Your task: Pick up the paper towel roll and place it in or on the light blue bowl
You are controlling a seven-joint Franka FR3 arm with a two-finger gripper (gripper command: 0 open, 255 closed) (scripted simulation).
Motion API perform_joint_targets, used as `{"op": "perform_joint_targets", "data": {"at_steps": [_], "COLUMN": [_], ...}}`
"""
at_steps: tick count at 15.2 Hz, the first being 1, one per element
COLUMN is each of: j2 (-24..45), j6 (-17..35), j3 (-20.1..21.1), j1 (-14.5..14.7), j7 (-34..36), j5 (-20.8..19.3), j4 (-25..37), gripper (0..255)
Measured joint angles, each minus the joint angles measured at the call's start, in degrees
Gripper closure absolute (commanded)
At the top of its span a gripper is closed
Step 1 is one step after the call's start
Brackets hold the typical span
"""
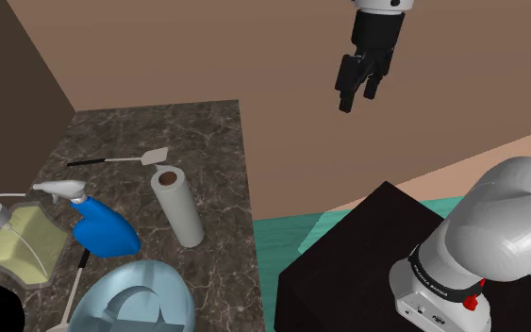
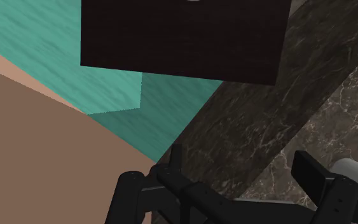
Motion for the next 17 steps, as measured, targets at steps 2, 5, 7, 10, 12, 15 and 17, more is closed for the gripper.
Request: {"op": "perform_joint_targets", "data": {"at_steps": [2, 5, 7, 10, 12, 15, 17], "j2": [0.3, 2.49, 4.73, 8.03, 10.23, 14.28, 17.53], "j6": [0.23, 1.48, 2.45, 4.3, 5.23, 6.51, 8.34], "j3": [0.67, 3.54, 5.76, 9.32, 11.69, 15.07, 17.38], "j1": [0.3, 1.56, 2.48, 3.89, 4.8, 5.92, 6.56], "j7": [0.73, 3.89, 6.37, 10.35, 13.12, 17.2, 19.82], "j5": [0.51, 2.63, 4.15, 6.41, 7.72, 9.17, 9.84], "j4": [0.08, 1.02, 2.34, 3.98, 5.43, 8.5, 10.15], "gripper": [0, 0, 0, 0, 0, 0, 0]}}
